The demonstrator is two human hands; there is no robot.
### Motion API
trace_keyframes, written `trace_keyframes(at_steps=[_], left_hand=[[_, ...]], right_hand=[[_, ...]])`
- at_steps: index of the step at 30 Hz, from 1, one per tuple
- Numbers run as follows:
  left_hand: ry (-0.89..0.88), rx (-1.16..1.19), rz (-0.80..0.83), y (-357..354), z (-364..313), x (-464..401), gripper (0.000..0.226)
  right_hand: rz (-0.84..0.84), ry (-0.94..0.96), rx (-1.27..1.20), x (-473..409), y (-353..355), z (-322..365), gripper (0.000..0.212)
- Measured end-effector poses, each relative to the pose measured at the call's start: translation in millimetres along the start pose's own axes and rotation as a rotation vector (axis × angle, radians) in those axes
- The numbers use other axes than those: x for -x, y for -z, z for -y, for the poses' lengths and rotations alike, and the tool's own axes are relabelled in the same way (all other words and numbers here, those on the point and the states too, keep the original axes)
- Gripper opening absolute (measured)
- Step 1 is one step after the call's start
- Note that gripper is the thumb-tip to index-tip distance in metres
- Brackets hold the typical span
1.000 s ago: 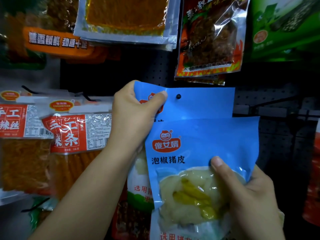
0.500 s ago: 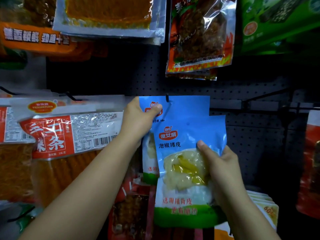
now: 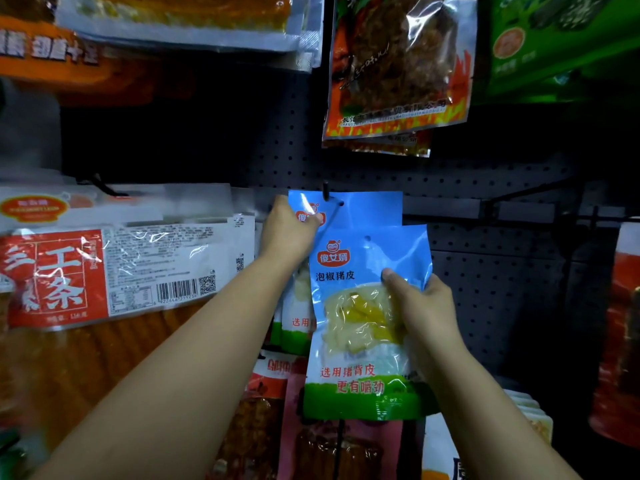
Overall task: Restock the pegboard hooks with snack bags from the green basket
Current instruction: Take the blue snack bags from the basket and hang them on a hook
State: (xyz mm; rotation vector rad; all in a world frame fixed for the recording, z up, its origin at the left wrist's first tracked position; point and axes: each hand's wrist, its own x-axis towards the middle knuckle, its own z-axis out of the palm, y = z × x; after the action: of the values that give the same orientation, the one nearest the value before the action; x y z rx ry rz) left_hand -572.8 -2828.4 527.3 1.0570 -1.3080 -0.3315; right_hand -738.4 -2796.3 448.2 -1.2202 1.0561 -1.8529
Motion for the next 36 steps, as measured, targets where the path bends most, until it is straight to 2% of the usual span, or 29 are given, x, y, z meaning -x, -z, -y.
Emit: trace_keyframes(at_steps=[3,8,13,16,20,22,25,28,32,36], left_hand=[[0.045,0.027,-0.004,0,0,3,0.036],[0.058,0.161,0.067,3,4,20,0.032],[0.054,0.262,0.183,16,12,51,0.051],[-0.005,0.225,0.196,23,12,75,0.053],[0.004,0.343,0.238,33,5,100,0.051],[0.024,0.437,0.261,38,-1,106,0.037],[0.018,0.536,0.245,46,-9,113,0.009],[-0.038,0.557,0.148,58,-12,116,0.011],[-0.124,0.557,0.065,72,-18,120,0.019],[-0.199,0.576,-0.006,83,-28,123,0.006]], right_hand=[[0.011,-0.001,-0.002,3,1,-4,0.016],[-0.028,0.098,0.06,21,8,-9,0.04],[-0.125,0.176,0.147,41,21,-10,0.033],[-0.156,0.273,0.176,57,25,1,0.022],[-0.019,0.212,-0.013,73,24,19,0.025],[0.071,0.163,-0.113,81,19,27,0.02],[0.203,0.156,-0.128,94,12,39,0.02],[0.277,0.2,-0.039,95,12,57,0.03],[0.332,0.314,-0.036,87,8,84,0.029],[0.398,0.385,-0.043,88,-3,99,0.023]])
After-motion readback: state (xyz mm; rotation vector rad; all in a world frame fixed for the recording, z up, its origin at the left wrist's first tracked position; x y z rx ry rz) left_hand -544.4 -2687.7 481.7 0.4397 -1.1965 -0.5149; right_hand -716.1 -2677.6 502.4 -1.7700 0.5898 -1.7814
